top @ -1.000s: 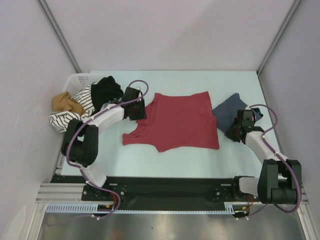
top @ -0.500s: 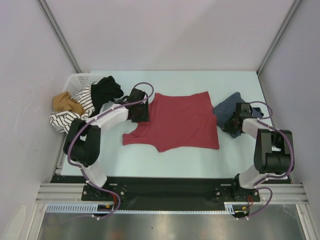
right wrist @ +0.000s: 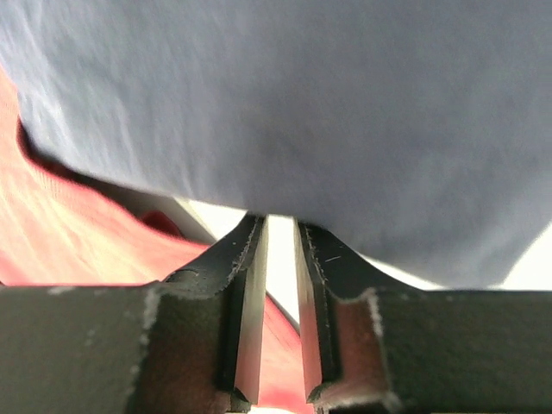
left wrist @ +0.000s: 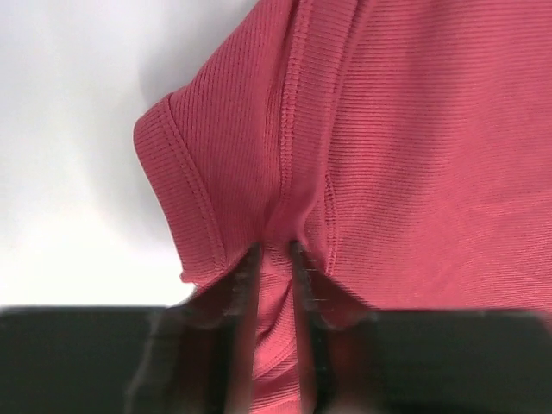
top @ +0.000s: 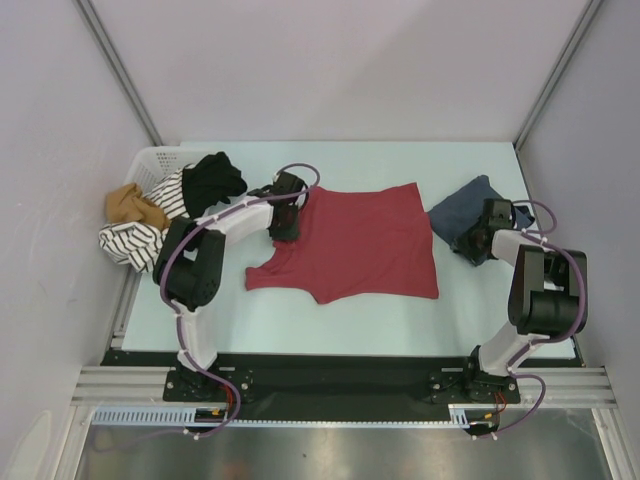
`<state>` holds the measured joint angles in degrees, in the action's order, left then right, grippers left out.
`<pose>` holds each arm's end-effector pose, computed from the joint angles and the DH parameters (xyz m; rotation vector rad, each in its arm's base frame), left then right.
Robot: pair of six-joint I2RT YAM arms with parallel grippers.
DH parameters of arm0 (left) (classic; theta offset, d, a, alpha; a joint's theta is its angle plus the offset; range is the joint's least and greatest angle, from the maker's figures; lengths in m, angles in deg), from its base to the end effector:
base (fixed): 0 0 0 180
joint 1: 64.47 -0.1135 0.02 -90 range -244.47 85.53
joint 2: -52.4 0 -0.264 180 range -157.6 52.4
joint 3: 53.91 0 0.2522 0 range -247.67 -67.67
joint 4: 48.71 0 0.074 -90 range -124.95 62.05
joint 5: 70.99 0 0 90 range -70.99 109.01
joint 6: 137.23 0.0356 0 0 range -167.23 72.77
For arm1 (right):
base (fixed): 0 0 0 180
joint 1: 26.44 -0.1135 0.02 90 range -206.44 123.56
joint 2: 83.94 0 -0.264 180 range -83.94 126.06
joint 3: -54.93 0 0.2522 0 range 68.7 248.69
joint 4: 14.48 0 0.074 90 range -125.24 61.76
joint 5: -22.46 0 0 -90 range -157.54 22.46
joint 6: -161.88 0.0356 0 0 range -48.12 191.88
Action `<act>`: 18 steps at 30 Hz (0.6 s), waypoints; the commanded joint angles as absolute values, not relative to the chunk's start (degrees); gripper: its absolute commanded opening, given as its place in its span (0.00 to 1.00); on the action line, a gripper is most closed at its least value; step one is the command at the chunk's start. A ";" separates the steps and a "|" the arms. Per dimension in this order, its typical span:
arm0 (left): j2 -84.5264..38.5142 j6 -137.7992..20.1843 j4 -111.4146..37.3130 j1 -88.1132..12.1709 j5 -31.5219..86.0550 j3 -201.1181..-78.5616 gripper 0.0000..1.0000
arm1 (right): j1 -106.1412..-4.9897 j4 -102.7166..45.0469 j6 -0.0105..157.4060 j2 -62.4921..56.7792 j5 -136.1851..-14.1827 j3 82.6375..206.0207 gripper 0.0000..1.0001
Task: Fold and stack the tank tops
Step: Flatten the tank top out
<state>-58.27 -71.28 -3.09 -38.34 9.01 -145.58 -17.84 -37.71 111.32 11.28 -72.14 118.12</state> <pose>0.3604 -0.1699 0.1799 -0.0041 2.6684 -0.0434 0.3170 -0.0451 0.1527 1.0128 2.3517 0.3121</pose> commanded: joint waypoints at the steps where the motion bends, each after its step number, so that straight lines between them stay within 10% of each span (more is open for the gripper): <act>1: -58.78 -69.64 -1.81 -38.28 7.75 -148.79 0.15 | -17.74 -37.12 111.61 5.90 -71.94 115.90 0.23; 3: -58.43 -69.46 -1.99 -38.98 8.81 -148.97 0.00 | -17.91 -37.55 111.17 3.62 -71.59 115.37 0.24; 18: -56.76 -70.86 -7.96 -57.43 29.11 -152.57 0.00 | -17.91 -37.38 109.94 -2.11 -73.25 111.41 0.24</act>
